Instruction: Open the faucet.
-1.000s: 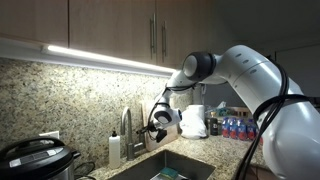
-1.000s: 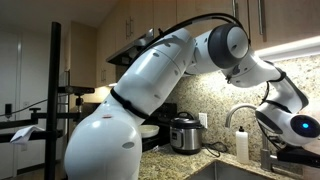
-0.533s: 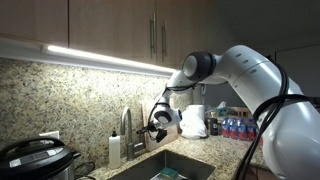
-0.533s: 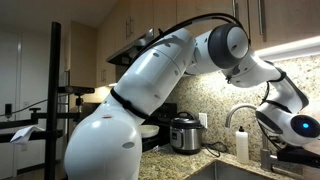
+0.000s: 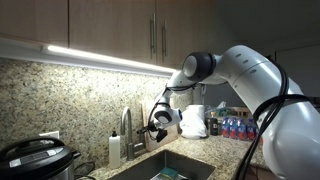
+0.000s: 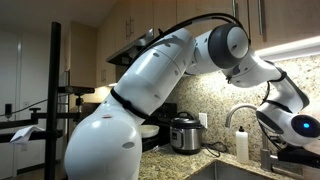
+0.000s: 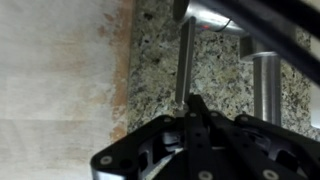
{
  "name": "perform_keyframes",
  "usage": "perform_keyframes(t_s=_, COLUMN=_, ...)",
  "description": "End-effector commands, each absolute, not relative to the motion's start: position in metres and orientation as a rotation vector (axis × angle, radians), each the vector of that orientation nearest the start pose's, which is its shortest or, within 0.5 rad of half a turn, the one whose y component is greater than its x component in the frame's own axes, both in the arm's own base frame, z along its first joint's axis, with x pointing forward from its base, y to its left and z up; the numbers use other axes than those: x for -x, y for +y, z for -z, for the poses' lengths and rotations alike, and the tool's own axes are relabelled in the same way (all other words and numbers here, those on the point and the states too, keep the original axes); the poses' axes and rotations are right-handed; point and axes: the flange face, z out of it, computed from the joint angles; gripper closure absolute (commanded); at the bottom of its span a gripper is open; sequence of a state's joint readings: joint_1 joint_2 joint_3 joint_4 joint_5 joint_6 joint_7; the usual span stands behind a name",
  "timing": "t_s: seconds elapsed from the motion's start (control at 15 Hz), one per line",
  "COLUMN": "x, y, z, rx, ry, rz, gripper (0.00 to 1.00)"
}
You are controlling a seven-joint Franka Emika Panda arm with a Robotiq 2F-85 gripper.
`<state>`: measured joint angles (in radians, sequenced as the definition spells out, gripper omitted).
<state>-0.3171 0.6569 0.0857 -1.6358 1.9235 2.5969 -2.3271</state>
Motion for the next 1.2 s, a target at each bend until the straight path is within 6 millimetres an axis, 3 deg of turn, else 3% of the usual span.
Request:
perform_keyframes(t_s=0.0, x=-0.6779, y=-0.1906, z=-0.249, rx=2.474, ry=-0.419, rz=1.611, gripper=1.0)
perform_keyframes(t_s=1.13, x=-0.6771, y=-0.1868, z=-0.2503, rx=2.46, ry=-0.426, rz=1.61, gripper=1.0)
